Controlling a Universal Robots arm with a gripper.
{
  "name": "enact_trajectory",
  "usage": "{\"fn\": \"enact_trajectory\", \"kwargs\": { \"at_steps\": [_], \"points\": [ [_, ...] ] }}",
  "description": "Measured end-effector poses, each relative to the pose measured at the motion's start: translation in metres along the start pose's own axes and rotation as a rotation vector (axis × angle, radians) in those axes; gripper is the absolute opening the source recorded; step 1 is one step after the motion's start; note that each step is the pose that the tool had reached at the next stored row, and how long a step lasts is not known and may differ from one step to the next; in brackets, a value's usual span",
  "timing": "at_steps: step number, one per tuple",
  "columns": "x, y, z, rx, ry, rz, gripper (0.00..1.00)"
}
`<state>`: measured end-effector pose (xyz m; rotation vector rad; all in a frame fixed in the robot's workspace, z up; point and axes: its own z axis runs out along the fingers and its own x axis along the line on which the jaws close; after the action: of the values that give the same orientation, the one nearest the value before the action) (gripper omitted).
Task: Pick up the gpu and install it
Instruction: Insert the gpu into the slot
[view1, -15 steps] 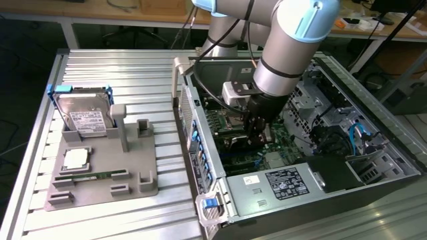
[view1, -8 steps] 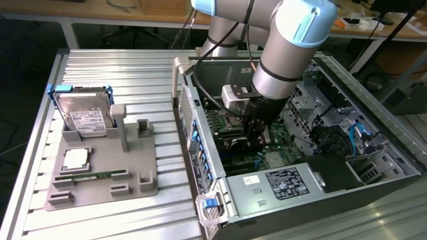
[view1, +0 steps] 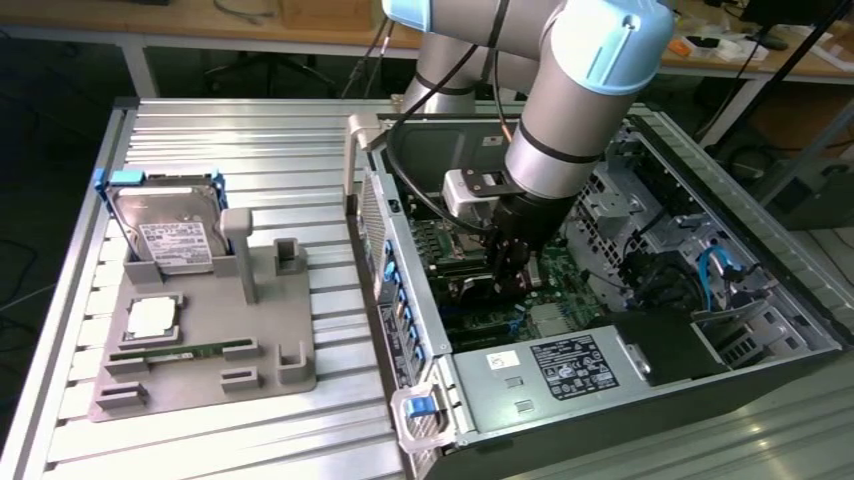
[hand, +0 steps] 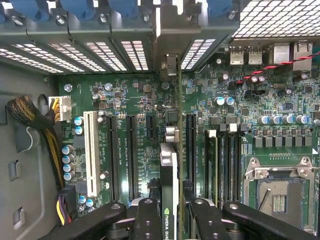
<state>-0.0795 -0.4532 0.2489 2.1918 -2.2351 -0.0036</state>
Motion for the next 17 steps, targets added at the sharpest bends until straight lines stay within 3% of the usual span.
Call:
{"fn": "enact_trajectory", "kwargs": {
  "at_steps": [17],
  "points": [
    [0.0, 0.0, 0.0, 0.0001, 0.0001, 0.0, 0.27]
  ]
}}
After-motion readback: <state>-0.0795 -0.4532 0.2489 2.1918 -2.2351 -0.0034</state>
